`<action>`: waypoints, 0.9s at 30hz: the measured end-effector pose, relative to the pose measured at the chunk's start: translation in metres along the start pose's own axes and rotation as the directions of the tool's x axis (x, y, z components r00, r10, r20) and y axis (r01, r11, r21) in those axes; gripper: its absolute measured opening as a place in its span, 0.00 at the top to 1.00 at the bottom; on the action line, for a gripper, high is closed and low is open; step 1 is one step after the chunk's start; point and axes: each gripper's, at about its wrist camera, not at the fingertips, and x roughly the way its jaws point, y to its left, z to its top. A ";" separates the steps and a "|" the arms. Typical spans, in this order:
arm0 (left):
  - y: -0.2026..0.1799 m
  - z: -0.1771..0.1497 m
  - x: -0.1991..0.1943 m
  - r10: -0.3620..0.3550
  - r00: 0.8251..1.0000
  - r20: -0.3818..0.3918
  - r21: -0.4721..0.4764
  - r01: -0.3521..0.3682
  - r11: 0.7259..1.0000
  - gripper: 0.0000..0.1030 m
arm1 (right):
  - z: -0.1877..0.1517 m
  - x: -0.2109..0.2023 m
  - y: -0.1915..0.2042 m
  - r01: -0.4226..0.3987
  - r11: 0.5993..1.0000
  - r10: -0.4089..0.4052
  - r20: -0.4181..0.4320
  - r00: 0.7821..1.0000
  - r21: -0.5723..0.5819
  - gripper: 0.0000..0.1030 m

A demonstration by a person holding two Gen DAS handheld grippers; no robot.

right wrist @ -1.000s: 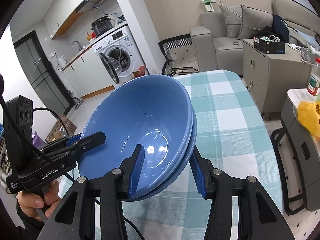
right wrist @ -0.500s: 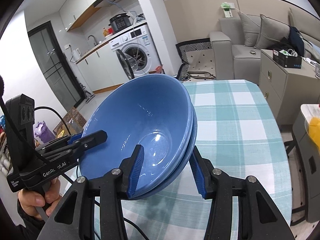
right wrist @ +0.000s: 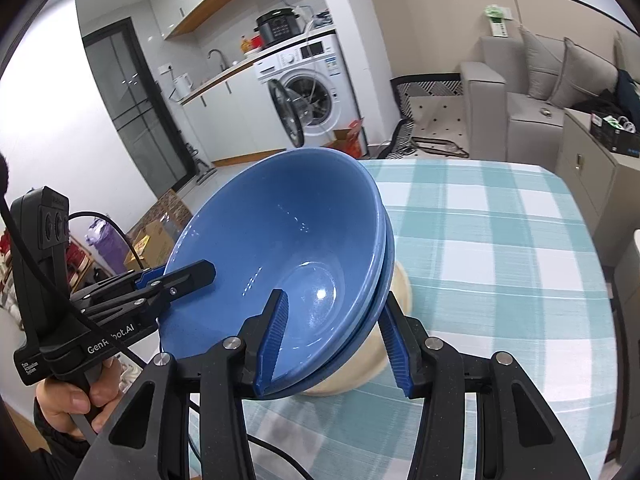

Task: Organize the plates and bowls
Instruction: 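Lift the blue bowl stack and carry it over the cream plate stack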

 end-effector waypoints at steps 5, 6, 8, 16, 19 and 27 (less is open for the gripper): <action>0.017 -0.010 0.000 0.023 1.000 -0.009 -0.024 -0.024 0.999 0.73 | 0.000 0.016 0.014 -0.023 1.000 0.022 -0.024 0.999 -0.018 0.54; 0.020 -0.011 0.001 0.028 1.000 -0.013 -0.029 -0.028 0.999 0.73 | 0.000 0.019 0.016 -0.025 0.999 0.024 -0.028 0.999 -0.020 0.54; 0.026 -0.014 0.003 0.042 0.999 -0.019 -0.038 -0.043 0.998 0.73 | -0.001 0.027 0.020 -0.030 0.999 0.029 -0.041 0.999 -0.023 0.54; 0.037 -0.019 0.015 0.050 0.998 -0.041 -0.053 -0.052 0.997 0.73 | -0.003 0.050 0.022 -0.034 0.999 0.033 -0.075 0.997 -0.020 0.54; 0.037 -0.018 0.020 0.044 0.998 -0.049 -0.054 -0.047 0.997 0.73 | -0.005 0.052 0.020 -0.029 0.999 0.028 -0.081 0.996 -0.013 0.54; 0.030 -0.014 0.040 0.036 0.996 -0.077 -0.043 -0.039 0.998 0.73 | -0.005 0.059 0.005 -0.009 1.000 0.010 -0.092 0.996 0.010 0.54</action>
